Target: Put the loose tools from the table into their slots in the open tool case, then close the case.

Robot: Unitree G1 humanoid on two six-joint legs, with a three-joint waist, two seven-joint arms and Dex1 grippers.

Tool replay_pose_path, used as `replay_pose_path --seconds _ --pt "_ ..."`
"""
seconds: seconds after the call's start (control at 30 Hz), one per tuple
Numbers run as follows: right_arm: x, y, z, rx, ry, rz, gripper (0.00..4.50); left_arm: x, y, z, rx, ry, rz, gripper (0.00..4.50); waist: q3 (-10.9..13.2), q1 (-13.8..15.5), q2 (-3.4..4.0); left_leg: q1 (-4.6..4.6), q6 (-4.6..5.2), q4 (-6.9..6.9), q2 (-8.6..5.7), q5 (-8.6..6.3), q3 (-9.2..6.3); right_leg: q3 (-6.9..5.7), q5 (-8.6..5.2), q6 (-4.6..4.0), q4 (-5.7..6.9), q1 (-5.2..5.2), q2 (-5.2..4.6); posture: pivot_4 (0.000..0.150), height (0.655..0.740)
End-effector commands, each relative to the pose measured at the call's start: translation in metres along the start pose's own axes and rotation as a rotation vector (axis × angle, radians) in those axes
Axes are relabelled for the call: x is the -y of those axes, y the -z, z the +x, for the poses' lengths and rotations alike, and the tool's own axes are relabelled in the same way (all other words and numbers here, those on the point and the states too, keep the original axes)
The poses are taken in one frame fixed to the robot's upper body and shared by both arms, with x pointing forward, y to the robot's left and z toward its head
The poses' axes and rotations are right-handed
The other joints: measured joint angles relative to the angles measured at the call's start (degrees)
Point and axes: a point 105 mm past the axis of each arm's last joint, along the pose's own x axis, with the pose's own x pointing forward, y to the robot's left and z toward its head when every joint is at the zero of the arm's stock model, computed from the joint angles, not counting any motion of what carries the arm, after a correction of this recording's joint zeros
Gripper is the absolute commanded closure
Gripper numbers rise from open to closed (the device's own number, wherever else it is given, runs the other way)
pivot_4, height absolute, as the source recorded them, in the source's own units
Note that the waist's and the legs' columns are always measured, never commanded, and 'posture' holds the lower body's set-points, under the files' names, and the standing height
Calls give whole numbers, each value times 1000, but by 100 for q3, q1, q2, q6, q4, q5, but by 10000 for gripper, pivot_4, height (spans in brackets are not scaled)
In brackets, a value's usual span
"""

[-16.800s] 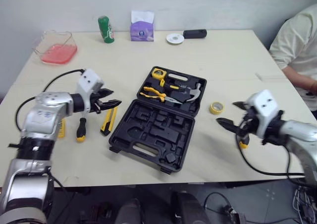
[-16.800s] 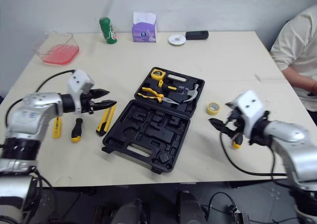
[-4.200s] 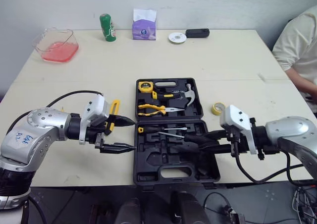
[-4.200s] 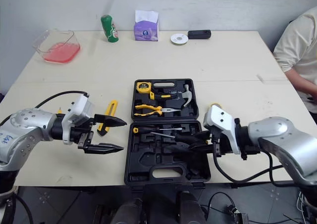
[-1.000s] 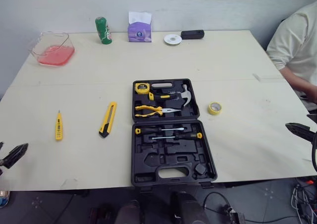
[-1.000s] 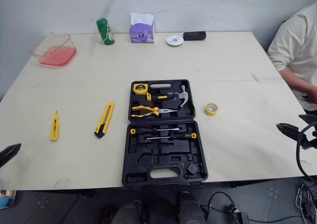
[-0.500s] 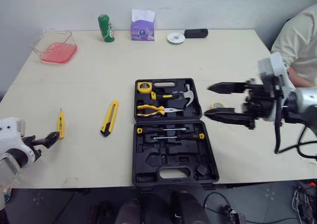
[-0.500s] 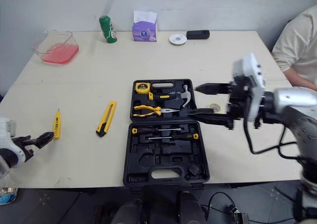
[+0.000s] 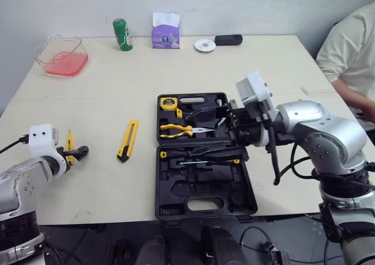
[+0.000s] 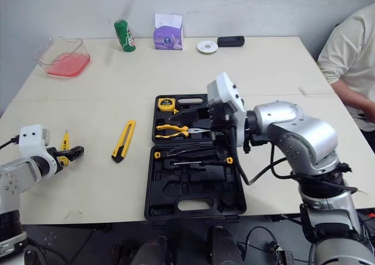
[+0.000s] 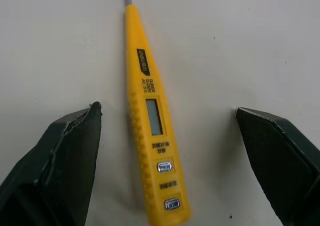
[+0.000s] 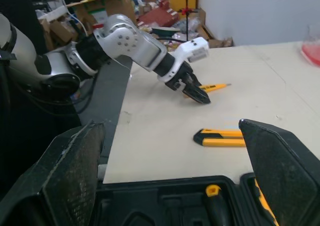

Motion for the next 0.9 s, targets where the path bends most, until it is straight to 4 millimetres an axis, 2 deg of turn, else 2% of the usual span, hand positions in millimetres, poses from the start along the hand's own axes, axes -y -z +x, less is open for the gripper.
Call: replay_pose_path --seconds 0.03,0.13,0.23,0.3,0.43,0.5,0.53,0.63,0.67,0.77,0.83,0.9 --pt "0 -8 -1 10 9 -50 0 -2 30 7 -128 -38 -4 5350 -6 0 8 2 0 -1 0 0 0 0 0 0 1 1 0 1500 7400" --pt "3 -7 -6 -4 34 -54 0 -7 35 7 -135 -54 -47 18011 -11 0 17 4 -1 -1 -1 0 2 2 0 0 1 1 -1 1500 7400" --pt "5 -8 -10 -5 45 -53 0 -13 32 5 -125 -72 -40 32481 -12 -5 18 6 -1 -2 0 0 4 3 0 -1 3 0 0 1500 7400" --pt "7 -8 -11 -11 51 -55 0 -18 29 2 -120 -85 -37 40130 -12 -12 18 7 -1 -3 0 0 5 4 0 -1 3 1 0 1500 7400" --pt "9 -6 -15 -26 61 -55 0 -28 14 -9 -85 -63 13 40235 -11 -64 18 7 -3 -7 4 0 9 6 -1 -3 3 -3 3 1500 7400" --pt "8 -6 -17 -31 66 -53 0 -25 1 -14 -44 -11 43 40235 -10 -91 18 6 -5 -12 6 0 12 5 -3 -6 3 -7 4 1500 7400" --pt "8 -5 -19 -36 72 -50 0 -17 -7 -18 -23 59 81 40236 -8 -89 17 4 -5 -14 7 0 11 4 -4 -7 0 -10 4 1500 7400" --pt "8 -1 -26 -58 98 -39 0 27 -29 -38 49 347 246 40236 -2 -52 1 -5 -5 -11 8 0 5 -3 -4 -7 -10 -12 1 1500 7400" --pt "8 0 -28 -64 103 -36 0 38 -32 -44 55 416 286 40236 -2 -21 -1 -5 -5 -11 6 -1 4 -3 -4 -7 -14 -10 -3 1500 7400" --pt "0 8 -37 -95 128 -11 0 90 -39 -76 45 724 449 40236 -2 17 -1 -18 1 -10 1 -5 -5 -12 -4 -8 -28 -10 -14 1500 7400" --pt "-7 19 -49 -133 174 21 0 131 -35 -94 -11 944 577 40236 1 128 0 -23 7 -11 -7 -8 -9 -15 -4 -8 -30 -10 -23 1500 7400" --pt "-12 26 -58 -156 215 46 0 153 -27 -105 -77 1084 678 40236 3 128 8 -32 5 -9 -6 -10 -20 -27 -4 -8 -45 -6 -20 1500 7400"
